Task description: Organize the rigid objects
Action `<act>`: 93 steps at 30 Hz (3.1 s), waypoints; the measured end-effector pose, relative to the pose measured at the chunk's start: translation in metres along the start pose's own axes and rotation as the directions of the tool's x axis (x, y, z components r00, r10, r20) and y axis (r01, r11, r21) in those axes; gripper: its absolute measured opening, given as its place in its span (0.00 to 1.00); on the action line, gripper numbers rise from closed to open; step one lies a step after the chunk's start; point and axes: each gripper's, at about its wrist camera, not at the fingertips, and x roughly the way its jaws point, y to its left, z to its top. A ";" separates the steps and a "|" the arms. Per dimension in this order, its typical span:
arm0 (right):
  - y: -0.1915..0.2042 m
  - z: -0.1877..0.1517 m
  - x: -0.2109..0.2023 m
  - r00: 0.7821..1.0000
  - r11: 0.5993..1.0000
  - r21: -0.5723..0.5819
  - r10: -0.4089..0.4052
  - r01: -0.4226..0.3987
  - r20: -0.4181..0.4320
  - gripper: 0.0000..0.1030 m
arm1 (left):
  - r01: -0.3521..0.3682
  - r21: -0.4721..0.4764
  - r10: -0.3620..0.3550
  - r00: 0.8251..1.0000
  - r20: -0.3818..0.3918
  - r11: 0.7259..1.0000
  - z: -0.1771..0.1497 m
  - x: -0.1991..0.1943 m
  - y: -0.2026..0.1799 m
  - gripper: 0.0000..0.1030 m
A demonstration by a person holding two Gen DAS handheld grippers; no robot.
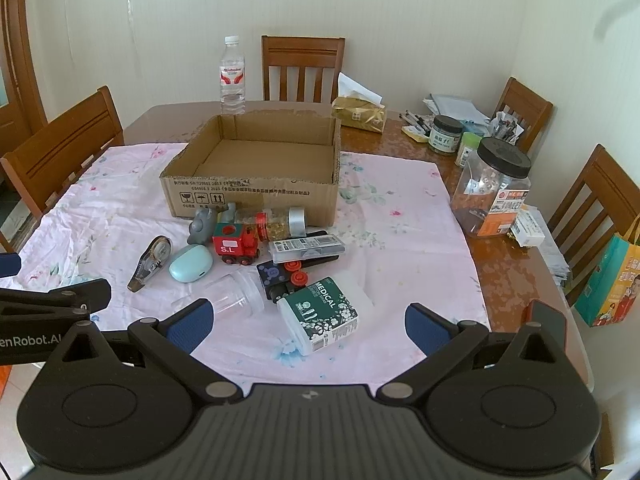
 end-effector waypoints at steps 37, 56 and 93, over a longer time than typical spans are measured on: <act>0.009 0.003 -0.003 1.000 1.000 -0.017 0.006 -0.006 0.024 1.00 | -0.014 -0.013 0.014 1.000 0.022 1.000 0.003 -0.005 0.008 1.00; 0.012 0.007 0.007 0.999 0.999 -0.032 0.019 -0.017 0.039 1.00 | 0.017 0.002 -0.017 0.999 0.028 1.000 0.007 0.011 0.011 1.00; -0.011 -0.011 0.114 0.989 1.000 -0.013 0.009 -0.011 -0.145 1.00 | -0.049 -0.004 0.047 0.979 -0.200 0.999 -0.008 0.168 0.052 1.00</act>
